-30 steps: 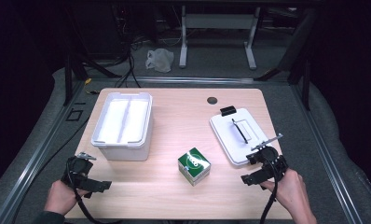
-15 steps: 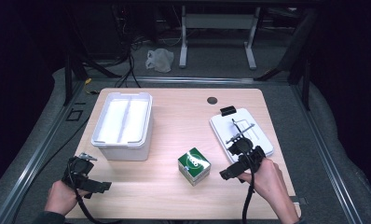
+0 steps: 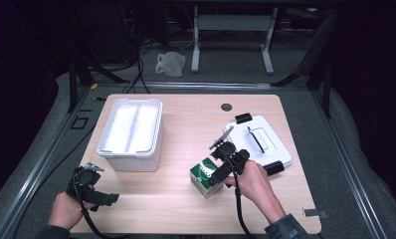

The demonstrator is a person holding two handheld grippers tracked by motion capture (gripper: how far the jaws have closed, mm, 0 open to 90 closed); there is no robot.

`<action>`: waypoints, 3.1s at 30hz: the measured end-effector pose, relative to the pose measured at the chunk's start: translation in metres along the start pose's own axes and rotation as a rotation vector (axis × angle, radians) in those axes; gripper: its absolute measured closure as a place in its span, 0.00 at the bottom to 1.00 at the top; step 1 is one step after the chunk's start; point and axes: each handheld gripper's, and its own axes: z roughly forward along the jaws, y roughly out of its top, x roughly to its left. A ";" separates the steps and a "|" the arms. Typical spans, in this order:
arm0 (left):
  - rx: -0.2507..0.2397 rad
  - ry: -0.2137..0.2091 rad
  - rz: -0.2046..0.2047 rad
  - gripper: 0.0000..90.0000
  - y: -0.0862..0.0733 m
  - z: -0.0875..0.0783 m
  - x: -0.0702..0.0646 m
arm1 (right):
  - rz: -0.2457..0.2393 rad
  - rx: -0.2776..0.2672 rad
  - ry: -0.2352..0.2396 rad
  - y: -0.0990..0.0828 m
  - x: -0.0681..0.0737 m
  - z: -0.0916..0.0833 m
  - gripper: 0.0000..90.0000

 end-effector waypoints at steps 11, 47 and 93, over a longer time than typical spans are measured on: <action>0.006 -0.002 0.000 0.00 -0.001 0.001 0.002 | -0.038 0.069 0.004 0.027 0.014 0.039 0.00; 0.022 0.007 0.002 0.00 -0.004 0.001 0.004 | -0.176 0.043 -0.066 0.006 0.024 0.013 0.17; -0.001 -0.003 0.006 0.00 -0.006 0.000 0.007 | 0.219 0.154 -0.107 -0.147 -0.112 0.015 0.15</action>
